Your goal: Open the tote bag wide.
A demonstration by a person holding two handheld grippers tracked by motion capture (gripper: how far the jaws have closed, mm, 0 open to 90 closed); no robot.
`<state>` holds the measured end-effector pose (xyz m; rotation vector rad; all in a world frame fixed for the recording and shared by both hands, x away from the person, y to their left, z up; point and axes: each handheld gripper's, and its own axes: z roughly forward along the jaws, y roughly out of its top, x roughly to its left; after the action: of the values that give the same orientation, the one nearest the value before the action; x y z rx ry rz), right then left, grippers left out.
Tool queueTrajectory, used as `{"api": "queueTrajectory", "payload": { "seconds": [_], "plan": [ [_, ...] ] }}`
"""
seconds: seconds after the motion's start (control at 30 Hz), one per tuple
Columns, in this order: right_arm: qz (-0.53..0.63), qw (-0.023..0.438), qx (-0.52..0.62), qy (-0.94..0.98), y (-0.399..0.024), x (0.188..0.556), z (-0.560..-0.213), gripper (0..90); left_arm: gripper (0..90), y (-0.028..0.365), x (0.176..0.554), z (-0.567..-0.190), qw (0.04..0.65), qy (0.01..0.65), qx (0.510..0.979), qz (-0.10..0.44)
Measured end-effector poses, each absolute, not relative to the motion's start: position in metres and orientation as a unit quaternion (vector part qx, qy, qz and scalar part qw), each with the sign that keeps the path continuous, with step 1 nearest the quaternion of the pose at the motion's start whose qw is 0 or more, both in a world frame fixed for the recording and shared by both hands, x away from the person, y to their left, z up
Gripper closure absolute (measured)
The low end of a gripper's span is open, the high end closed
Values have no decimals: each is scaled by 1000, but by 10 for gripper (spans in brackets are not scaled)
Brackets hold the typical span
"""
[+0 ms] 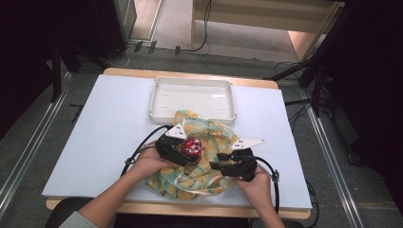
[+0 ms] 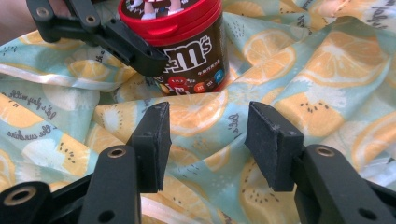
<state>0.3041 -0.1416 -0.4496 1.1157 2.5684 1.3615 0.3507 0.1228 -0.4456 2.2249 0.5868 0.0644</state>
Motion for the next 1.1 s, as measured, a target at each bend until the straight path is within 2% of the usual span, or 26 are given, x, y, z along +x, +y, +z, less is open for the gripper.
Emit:
{"api": "queueTrajectory", "payload": {
  "seconds": [0.67, 1.1],
  "plan": [
    [439, 8, 359, 823, -139, 305, -452, 508, 254, 135, 346, -411, 422, 230, 877, -6],
    [445, 12, 345, 826, -134, 305, -448, 497, 254, 157, 343, -391, 424, 253, 870, 10]
  ]
}}
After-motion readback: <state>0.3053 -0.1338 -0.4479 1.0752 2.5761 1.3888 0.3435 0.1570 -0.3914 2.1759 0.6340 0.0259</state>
